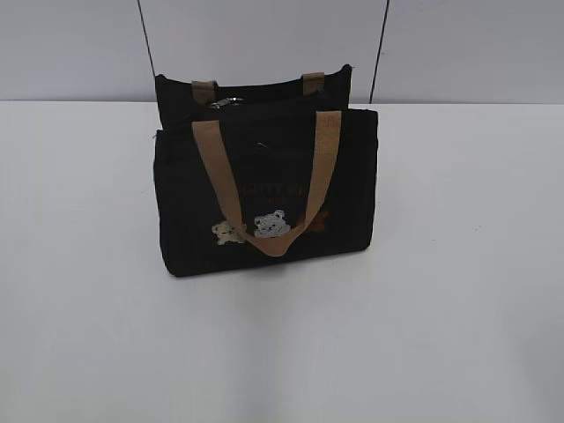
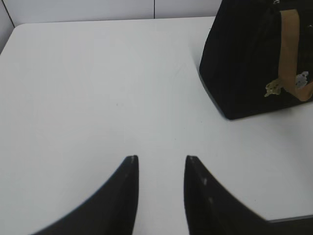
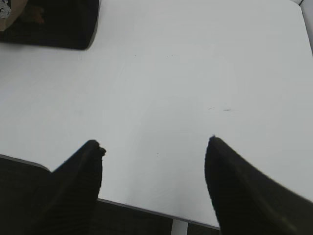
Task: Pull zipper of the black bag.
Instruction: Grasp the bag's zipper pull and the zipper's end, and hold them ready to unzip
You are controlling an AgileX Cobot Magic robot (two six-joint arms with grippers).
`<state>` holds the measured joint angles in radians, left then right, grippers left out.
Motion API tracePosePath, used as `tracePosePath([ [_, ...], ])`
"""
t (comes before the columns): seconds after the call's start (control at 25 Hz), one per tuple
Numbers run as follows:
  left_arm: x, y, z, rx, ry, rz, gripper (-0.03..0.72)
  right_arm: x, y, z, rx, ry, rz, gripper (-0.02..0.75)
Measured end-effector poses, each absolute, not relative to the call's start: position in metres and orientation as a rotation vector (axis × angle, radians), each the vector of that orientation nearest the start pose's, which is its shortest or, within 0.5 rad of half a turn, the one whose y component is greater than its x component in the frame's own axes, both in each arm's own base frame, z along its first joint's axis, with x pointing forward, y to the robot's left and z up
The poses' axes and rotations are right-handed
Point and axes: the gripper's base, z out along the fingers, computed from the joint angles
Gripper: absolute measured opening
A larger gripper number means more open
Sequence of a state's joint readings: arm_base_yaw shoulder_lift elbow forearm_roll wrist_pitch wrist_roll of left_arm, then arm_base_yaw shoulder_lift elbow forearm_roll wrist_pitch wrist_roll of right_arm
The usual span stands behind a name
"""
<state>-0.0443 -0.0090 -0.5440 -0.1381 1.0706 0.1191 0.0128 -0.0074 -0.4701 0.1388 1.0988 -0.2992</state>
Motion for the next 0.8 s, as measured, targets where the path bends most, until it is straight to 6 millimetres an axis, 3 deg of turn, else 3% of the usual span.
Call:
tracePosePath([
  [0.48,-0.013,-0.011,0.289,0.175,1.988,-0.119,0.252,-0.005,0.012,0.266,-0.333,2.069,0.013,0.501],
  [0.72,0.004,-0.012,0.294,0.171,2.061,-0.139,0.435,-0.001,0.013,0.272,-0.334,2.090,0.020,0.501],
  [0.8,0.014,-0.013,0.305,0.168,2.053,-0.138,0.452,0.006,0.013,0.281,-0.335,2.118,0.026,0.501],
])
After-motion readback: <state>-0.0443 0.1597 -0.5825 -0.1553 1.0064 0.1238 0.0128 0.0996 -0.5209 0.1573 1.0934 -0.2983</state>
